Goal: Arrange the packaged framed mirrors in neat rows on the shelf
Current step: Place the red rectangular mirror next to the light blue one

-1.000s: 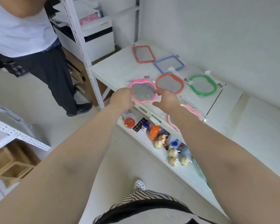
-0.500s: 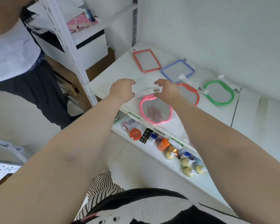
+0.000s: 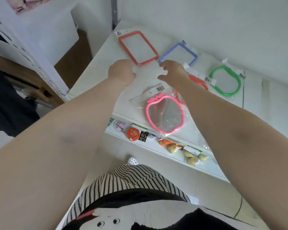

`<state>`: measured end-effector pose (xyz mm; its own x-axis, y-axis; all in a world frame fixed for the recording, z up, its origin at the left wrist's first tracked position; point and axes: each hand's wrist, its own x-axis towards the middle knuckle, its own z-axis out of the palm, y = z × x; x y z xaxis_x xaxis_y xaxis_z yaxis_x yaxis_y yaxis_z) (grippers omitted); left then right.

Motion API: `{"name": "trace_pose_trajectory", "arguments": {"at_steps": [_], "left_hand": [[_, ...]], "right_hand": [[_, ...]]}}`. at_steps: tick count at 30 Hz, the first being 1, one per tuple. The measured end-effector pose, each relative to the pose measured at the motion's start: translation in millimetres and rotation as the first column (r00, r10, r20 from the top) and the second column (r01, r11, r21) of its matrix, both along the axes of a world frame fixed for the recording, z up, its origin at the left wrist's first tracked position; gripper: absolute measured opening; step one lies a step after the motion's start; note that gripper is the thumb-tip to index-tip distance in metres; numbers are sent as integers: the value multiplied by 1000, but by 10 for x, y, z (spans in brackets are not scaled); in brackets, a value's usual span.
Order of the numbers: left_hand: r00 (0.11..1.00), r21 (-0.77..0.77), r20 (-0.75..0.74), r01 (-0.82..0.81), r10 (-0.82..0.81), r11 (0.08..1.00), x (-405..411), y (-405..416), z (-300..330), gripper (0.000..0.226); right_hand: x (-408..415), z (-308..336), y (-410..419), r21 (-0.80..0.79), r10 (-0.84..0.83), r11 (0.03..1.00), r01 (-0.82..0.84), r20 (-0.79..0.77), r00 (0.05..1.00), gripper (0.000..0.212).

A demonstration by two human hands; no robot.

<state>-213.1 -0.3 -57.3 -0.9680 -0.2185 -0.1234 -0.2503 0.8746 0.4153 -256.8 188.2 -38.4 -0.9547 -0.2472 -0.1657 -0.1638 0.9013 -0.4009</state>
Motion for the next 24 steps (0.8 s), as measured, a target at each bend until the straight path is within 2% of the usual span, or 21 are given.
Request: {"name": "trace_pose_trajectory", "arguments": {"at_steps": [6, 9, 12, 15, 19, 21, 24], "left_hand": [[989, 92, -84, -113, 120, 989, -571, 40, -369, 37], [984, 139, -103, -133, 148, 981, -783, 54, -524, 33], [968, 206, -118, -195, 222, 959, -921, 70, -601, 30], [947, 293, -107, -262, 304, 920, -1012, 129, -655, 28], [899, 467, 33, -400, 436, 789, -1107, 150, -699, 43], [879, 541, 92, -439, 468, 717, -1099, 121, -679, 39], [834, 703, 183, -481, 521, 523, -1033, 26, -570, 33]], "right_hand": [[-713, -295, -190, -21, -30, 999, 29, -40, 999, 37], [-973, -430, -300, -31, -68, 997, 67, -39, 997, 39], [-1155, -558, -417, 79, -79, 993, 83, -55, 995, 42], [-1282, -661, -499, 141, -116, 981, 130, -104, 988, 37], [-1339, -683, -580, 157, -179, 969, 192, -92, 979, 38], [-1316, -643, -607, 146, -223, 962, 230, -59, 973, 39], [-1247, -581, -621, 99, -226, 970, 224, 8, 974, 37]]}}
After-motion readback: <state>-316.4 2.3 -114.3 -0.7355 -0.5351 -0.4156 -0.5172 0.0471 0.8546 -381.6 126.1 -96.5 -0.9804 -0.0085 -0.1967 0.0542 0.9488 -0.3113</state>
